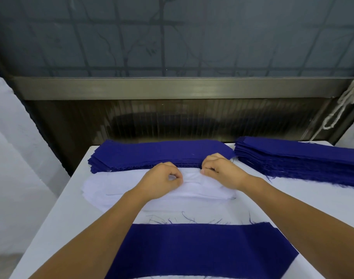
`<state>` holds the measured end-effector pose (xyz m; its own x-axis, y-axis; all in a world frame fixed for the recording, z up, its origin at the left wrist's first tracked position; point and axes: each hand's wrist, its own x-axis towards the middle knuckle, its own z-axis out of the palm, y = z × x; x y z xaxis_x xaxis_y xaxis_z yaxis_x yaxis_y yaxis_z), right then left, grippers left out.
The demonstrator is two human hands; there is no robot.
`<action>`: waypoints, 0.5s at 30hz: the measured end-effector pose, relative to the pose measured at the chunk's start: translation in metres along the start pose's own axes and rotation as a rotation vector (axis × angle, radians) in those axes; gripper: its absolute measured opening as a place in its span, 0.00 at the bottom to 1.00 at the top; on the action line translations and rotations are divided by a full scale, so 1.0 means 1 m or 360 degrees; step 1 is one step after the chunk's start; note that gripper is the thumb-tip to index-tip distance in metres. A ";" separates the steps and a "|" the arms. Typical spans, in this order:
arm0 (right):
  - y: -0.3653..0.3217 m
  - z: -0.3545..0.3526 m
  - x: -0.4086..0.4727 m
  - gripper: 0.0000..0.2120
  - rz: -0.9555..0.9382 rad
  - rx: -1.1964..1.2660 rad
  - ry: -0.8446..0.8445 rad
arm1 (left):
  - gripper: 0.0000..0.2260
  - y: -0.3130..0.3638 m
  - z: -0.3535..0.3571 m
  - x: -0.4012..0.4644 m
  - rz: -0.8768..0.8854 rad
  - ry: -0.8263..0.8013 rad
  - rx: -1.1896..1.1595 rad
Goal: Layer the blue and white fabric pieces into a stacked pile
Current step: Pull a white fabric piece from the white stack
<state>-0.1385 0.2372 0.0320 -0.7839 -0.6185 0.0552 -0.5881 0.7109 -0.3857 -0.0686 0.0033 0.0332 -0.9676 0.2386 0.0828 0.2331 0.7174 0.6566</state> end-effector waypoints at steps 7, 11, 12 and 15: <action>-0.013 0.001 -0.006 0.11 -0.0045 -0.0004 0.0115 | 0.01 0.000 0.007 0.002 -0.0028 0.0174 0.0212; -0.024 0.005 -0.009 0.13 -0.0164 -0.0185 0.0155 | 0.05 0.000 0.009 0.005 -0.0155 0.0201 0.0054; -0.025 0.005 -0.009 0.10 -0.0173 -0.0215 0.0179 | 0.06 0.000 0.008 0.005 -0.0185 0.0193 -0.0017; -0.024 0.004 -0.009 0.12 -0.0151 -0.0223 0.0169 | 0.04 -0.001 0.004 0.005 -0.0215 0.0185 -0.0166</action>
<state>-0.1160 0.2242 0.0369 -0.7357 -0.6516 0.1850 -0.6767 0.6952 -0.2426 -0.0734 0.0058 0.0299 -0.9955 0.0634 0.0710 0.0952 0.6645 0.7412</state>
